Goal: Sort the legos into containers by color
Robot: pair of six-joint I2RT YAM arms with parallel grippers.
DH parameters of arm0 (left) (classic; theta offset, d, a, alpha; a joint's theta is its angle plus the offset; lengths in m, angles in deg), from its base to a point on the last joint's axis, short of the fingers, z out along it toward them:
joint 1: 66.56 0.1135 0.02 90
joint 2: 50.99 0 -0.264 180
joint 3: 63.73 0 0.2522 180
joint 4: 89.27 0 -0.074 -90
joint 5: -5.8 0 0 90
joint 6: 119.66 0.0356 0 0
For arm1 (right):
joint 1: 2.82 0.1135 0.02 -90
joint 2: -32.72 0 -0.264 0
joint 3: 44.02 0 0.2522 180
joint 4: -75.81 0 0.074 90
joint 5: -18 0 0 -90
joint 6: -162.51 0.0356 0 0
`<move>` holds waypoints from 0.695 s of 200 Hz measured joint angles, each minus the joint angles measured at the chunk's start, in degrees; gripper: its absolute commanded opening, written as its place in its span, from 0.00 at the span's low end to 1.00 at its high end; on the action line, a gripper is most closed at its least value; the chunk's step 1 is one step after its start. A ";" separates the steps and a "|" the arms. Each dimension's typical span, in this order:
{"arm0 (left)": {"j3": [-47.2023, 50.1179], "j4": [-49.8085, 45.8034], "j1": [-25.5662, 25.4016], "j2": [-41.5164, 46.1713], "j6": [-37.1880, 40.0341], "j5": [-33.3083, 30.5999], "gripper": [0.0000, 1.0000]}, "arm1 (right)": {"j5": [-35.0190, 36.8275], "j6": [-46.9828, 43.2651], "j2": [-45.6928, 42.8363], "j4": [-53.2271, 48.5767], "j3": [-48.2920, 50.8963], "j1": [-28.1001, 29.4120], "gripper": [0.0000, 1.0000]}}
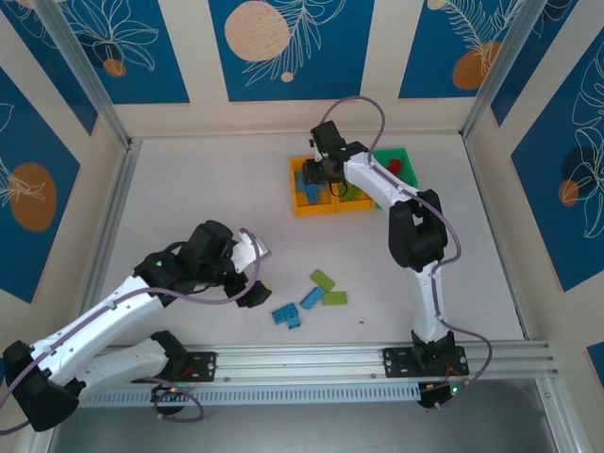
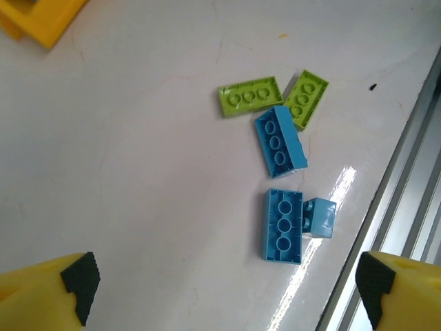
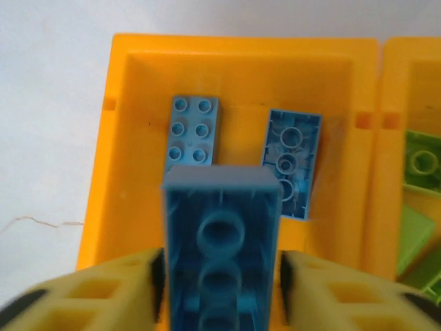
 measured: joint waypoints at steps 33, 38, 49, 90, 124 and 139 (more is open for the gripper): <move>0.00 0.26 -1.40 -2.16 -6.93 -1.97 0.81 | 0.00 0.50 -0.61 -5.38 -3.63 0.04 0.62; 0.00 0.33 -1.64 -2.64 -7.87 -1.99 0.79 | -0.09 0.61 -1.38 -6.05 -3.63 0.04 0.62; -0.09 0.39 -2.34 -3.98 -9.55 -2.25 0.73 | -0.35 0.90 -4.20 -6.84 -2.27 -0.02 0.62; -1.38 0.28 -6.05 -12.26 -16.65 -2.82 0.63 | -1.73 2.62 -26.29 -6.69 13.35 -0.02 0.66; -2.49 -0.74 -8.13 -20.04 -18.45 -2.82 0.59 | -1.92 4.61 -41.62 -6.27 25.35 -0.02 0.69; -3.19 -1.49 -8.17 -23.54 -18.38 -2.40 0.58 | -1.92 5.18 -44.06 -6.58 28.55 -0.02 0.69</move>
